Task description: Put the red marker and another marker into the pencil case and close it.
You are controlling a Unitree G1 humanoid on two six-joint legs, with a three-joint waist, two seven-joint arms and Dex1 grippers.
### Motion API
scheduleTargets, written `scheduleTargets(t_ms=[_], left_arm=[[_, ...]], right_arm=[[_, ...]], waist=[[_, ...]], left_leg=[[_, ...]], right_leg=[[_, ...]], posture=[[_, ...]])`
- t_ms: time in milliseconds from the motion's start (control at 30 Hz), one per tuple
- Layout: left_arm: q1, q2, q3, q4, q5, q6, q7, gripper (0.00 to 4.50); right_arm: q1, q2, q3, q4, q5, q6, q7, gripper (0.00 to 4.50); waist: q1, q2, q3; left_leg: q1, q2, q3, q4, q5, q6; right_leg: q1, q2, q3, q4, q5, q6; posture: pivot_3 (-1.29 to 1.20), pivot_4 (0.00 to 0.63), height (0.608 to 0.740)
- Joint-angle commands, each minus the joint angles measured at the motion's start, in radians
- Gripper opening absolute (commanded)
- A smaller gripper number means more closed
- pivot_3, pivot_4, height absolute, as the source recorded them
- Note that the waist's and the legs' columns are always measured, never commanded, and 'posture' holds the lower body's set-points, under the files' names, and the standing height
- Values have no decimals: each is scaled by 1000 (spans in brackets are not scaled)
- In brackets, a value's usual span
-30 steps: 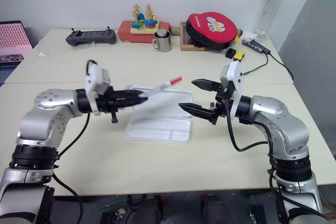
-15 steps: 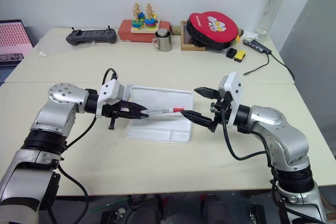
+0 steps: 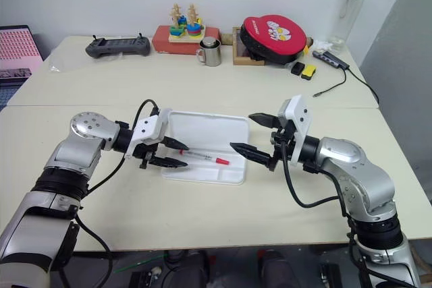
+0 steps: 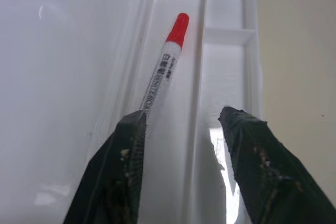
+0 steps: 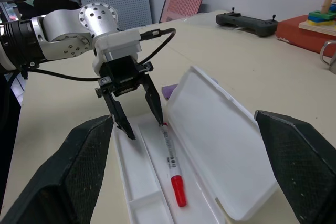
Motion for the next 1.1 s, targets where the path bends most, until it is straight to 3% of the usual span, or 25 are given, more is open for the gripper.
scheduleTargets(t_ms=[33, 133, 233, 433, 533, 767, 1100], left_arm=[[24, 14, 104, -178, -132, 164, 35, 3332], [40, -1, 281, -373, -331, 424, 182, 3871], [57, -39, 402, -457, -417, 542, 359, 4416], [84, -118, 617, -450, -426, 632, 777, 4462], [96, -98, 603, -343, -318, 570, 899, 4462], [108, -110, 533, -173, -245, 600, 982, 4462], [131, -150, 406, -77, -187, 560, 914, 4462]], right_arm=[[-11, -7, -6, -25, 7, -20, 8, 4500], [-10, -6, -11, -27, 17, -17, 10, 4500], [-16, 1, -7, -20, 17, -23, 12, 4500], [-90, 53, 15, 45, -15, -53, -11, 4500], [-148, 86, 29, 96, -39, -72, -25, 4500], [-243, 144, 65, 171, -80, -110, -24, 4500], [-249, 145, 77, 166, -98, -111, -17, 4500]], waist=[[0, 0, 0], [-2, -1, 1], [-1, -1, 0], [-4, -1, 0], [-2, -1, 0], [7, -1, 0], [21, -1, 0]], left_leg=[[0, 0, 0, 0, 0, 0], [-1, 0, 0, 0, 0, 0], [-1, 1, -1, 1, 0, 0], [3, 0, -1, 2, 0, 0], [3, 0, -1, 3, 1, 1], [2, 0, -1, 3, 1, 1], [1, 0, -1, 1, 1, 1]], right_leg=[[0, 0, 0, 0, 0, 0], [0, 0, 0, 0, 0, 0], [0, 0, -1, 0, 0, 0], [3, 0, 0, 2, 0, 2], [3, 0, 0, 3, 1, 3], [3, 0, -1, 2, 3, -1], [2, 0, -1, 1, 3, -1]], posture=[[0, 150, 740], [0, 150, 740], [0, 150, 740], [0, 150, 740], [0, 150, 740], [0, 150, 740], [0, 150, 740]])
